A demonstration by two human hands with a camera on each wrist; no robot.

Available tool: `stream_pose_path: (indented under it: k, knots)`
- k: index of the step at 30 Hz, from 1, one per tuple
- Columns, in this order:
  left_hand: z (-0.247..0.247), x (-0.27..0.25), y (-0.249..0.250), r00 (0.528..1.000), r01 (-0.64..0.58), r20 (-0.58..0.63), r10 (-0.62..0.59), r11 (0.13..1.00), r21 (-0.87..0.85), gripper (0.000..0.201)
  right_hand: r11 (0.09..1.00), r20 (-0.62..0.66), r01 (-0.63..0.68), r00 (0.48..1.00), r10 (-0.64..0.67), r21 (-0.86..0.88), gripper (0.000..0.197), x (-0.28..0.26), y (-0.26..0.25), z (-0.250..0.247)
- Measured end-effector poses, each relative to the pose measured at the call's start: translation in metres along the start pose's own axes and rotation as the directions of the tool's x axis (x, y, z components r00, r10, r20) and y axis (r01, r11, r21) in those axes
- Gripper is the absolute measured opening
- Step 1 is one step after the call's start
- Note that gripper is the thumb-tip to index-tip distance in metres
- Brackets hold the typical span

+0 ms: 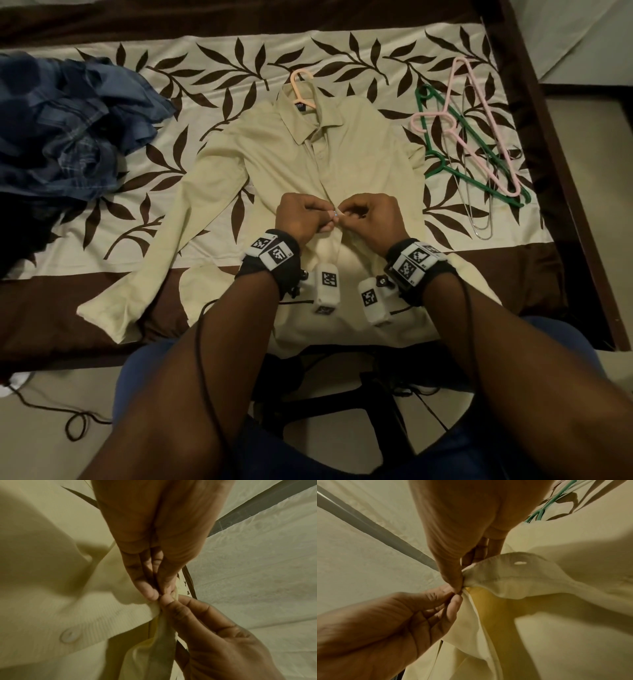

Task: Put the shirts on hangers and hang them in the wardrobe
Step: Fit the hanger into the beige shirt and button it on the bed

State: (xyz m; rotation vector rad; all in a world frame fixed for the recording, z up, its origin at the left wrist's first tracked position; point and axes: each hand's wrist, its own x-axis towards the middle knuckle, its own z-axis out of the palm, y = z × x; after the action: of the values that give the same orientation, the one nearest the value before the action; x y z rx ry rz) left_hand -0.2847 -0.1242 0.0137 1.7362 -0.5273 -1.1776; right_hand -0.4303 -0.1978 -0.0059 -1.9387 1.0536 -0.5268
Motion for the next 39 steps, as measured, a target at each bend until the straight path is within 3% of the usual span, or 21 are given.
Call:
stream_pose_path:
  k: [6, 10, 16, 21, 26, 33, 39]
  knots:
    - [0.001, -0.005, 0.003, 0.999, -0.039, 0.027, 0.037, 0.997, 0.068, 0.019, 0.997, 0.005, -0.071, 0.997, 0.071, 0.022, 0.010, 0.002, -0.001, 0.004]
    - [0.003, -0.003, 0.010, 1.000, 0.001, 0.004, -0.001, 0.996, 0.093, 0.013, 0.996, -0.007, -0.089, 0.996, 0.089, -0.002, 0.015, 0.005, 0.002, 0.005]
    - [0.009, 0.001, 0.017, 0.996, 0.081, -0.048, -0.075, 0.987, 0.135, 0.029, 0.985, 0.000, -0.006, 1.000, 0.006, -0.170, 0.013, 0.002, -0.004, 0.006]
    - [0.010, 0.001, 0.027, 0.986, 0.169, -0.029, -0.167, 0.981, 0.098, 0.020, 0.959, 0.000, 0.077, 0.997, -0.080, -0.272, 0.014, -0.001, -0.009, 0.002]
    - [0.009, 0.000, 0.030, 0.969, 0.247, -0.010, -0.247, 0.966, 0.073, 0.018, 0.954, -0.067, 0.074, 0.993, -0.097, -0.289, 0.013, -0.006, -0.004, 0.006]
    - [0.011, 0.000, 0.022, 0.979, 0.202, -0.031, -0.203, 0.979, -0.009, 0.022, 0.979, -0.199, 0.044, 0.976, -0.084, -0.197, 0.014, -0.009, -0.001, 0.021]
    - [0.017, -0.004, 0.016, 0.986, 0.147, -0.074, -0.152, 0.987, -0.070, 0.017, 0.988, -0.196, 0.015, 0.980, -0.044, -0.151, 0.011, -0.011, 0.002, 0.021]
